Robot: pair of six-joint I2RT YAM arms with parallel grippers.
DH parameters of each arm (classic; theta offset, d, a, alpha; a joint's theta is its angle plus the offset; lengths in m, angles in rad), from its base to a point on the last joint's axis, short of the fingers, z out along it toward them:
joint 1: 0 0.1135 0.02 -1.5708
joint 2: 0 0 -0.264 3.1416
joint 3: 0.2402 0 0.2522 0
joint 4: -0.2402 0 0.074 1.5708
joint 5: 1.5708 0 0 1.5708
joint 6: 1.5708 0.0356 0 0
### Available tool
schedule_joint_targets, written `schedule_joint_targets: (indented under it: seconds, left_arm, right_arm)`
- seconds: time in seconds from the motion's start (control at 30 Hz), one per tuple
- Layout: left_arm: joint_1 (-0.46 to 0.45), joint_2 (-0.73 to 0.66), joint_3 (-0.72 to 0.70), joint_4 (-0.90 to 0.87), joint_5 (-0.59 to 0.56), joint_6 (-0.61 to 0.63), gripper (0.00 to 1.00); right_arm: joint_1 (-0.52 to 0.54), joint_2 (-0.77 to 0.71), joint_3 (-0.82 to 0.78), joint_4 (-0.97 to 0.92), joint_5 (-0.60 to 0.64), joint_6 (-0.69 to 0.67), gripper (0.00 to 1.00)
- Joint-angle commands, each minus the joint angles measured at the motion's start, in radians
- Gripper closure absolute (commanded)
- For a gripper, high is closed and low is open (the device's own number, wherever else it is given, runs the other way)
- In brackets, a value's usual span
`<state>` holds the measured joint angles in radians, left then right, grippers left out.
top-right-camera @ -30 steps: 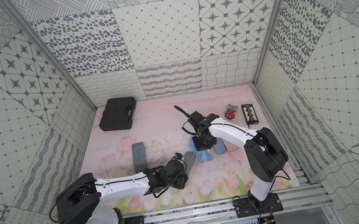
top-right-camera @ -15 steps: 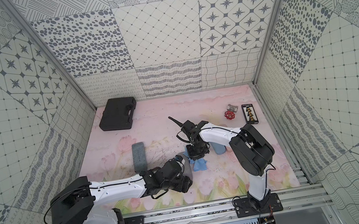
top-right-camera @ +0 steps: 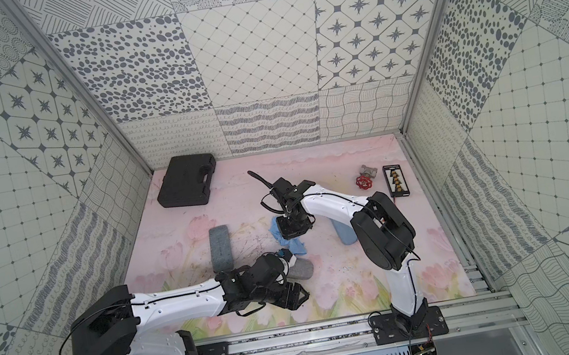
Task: Wipe the eyeglass case
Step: Wipe the dirt from the eyeglass case, then adjust the eyeglass case at the center of the board.
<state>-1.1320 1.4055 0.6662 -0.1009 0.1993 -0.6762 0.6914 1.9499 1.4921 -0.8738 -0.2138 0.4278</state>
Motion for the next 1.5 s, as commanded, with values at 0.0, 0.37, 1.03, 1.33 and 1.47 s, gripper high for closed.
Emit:
schedule_joint_targets:
  seconds: [0.0,0.37,1.03,1.33,1.47]
  left_arm:
    - [0.001,-0.062,0.088,-0.157,-0.016,0.133,0.20]
    - [0.152,-0.066,0.194,-0.376,-0.173,0.429,0.15]
    - [0.376,0.070,0.047,0.010,0.053,0.170,0.14]
    - [0.377,-0.035,-0.085,0.087,0.109,0.055,0.16]
    - [0.376,-0.103,-0.141,0.107,0.117,0.004,0.16]
  right_arm:
    - [-0.010,-0.051,0.018,-0.008,0.020,-0.048,1.00]
    - [-0.087,-0.328,-0.209,-0.039,0.098,0.024,1.00]
    - [-0.053,-0.432,-0.622,0.190,-0.079,0.352,1.00]
    - [-0.052,-0.313,-0.496,0.245,-0.090,0.346,1.00]
    - [-0.057,-0.268,-0.434,0.242,-0.075,0.322,1.00]
